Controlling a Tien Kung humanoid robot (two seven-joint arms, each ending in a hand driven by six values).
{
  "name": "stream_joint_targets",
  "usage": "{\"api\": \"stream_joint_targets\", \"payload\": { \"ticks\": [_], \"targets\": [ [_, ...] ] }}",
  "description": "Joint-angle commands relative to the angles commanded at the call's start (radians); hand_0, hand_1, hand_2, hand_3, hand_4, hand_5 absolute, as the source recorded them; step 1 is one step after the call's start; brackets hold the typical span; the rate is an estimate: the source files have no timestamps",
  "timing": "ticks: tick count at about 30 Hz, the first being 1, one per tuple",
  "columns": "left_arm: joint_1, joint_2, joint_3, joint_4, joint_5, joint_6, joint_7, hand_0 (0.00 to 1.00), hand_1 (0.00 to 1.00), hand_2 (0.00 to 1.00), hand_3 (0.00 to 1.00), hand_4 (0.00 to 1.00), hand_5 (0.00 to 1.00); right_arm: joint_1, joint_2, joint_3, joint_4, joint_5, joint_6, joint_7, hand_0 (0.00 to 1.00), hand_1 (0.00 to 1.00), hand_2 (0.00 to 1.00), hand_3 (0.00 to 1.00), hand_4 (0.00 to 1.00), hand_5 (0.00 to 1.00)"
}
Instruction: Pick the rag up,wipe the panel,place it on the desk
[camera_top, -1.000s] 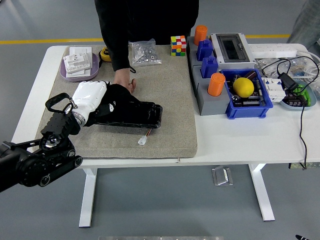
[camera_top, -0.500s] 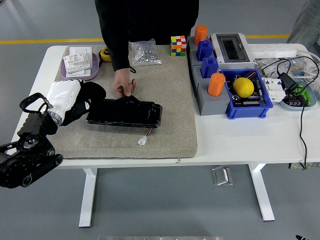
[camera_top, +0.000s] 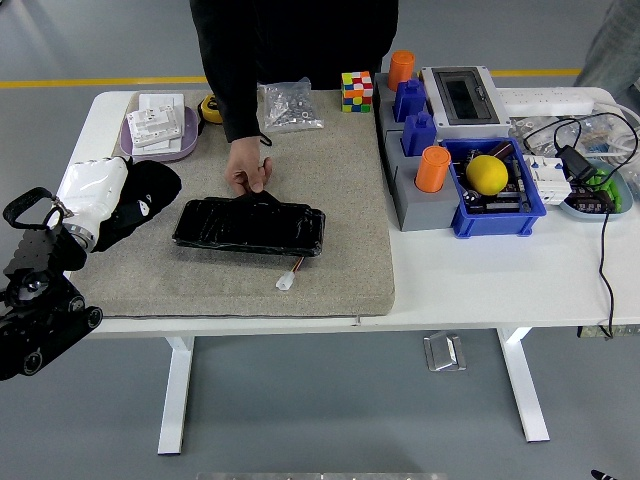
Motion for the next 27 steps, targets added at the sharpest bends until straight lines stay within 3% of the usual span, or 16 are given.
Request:
{"api": "stream_joint_targets", "payload": {
  "ticks": [7,8,12,13,19,20,25,26,27],
  "targets": [
    [0.028,-0.004,-0.027,0.048,-0.049,0.028,-0.056,0.221,0.139,0.674,0.642,0.477,0.107,0.001,0.001,0.004,0.0,-0.001,-0.001,-0.003,0.777,0.647,0.714,0.637,0.998,0.569],
    [0.03,-0.005,-0.028,0.052,-0.052,0.031,-0.062,0.293,0.266,0.68,0.649,0.482,0.101,0.001,0.001,0.005,0.0,-0.001,0.0,-0.003,0.777,0.646,0.714,0.637,0.998,0.57],
    [0.046,-0.009,-0.032,0.076,-0.079,0.031,-0.074,0.293,0.266,0.68,0.649,0.482,0.101,0.002,0.001,0.007,0.001,-0.003,-0.001,-0.004,0.777,0.646,0.714,0.637,0.998,0.57],
    [0.049,-0.01,-0.032,0.081,-0.085,0.031,-0.077,0.35,0.462,0.596,0.554,0.506,0.122,0.002,0.001,0.008,0.001,-0.003,-0.002,-0.004,0.777,0.645,0.714,0.637,0.998,0.57],
    [0.064,-0.02,-0.028,0.115,-0.14,0.035,-0.103,0.35,0.462,0.596,0.554,0.506,0.122,0.0,0.006,0.014,0.0,-0.004,-0.001,-0.004,0.777,0.645,0.714,0.637,0.998,0.57],
    [0.066,-0.022,-0.028,0.119,-0.148,0.035,-0.105,0.398,0.532,0.634,0.564,0.573,0.194,-0.001,0.007,0.014,0.0,-0.003,-0.001,-0.004,0.777,0.645,0.714,0.637,0.998,0.569],
    [0.074,-0.026,-0.037,0.127,-0.163,0.032,-0.115,0.398,0.532,0.634,0.564,0.573,0.194,-0.002,0.009,0.019,0.0,-0.005,-0.002,-0.004,0.777,0.645,0.714,0.637,0.998,0.569],
    [0.076,-0.025,-0.037,0.124,-0.166,0.031,-0.116,0.421,0.621,0.738,0.619,0.748,0.31,-0.002,0.009,0.021,0.0,-0.005,-0.002,-0.004,0.777,0.644,0.714,0.637,0.998,0.567],
    [0.077,-0.024,-0.036,0.121,-0.169,0.031,-0.119,0.421,0.621,0.738,0.619,0.748,0.31,-0.002,0.009,0.022,-0.001,-0.006,-0.002,-0.004,0.777,0.644,0.714,0.637,0.998,0.567]
  ]
}}
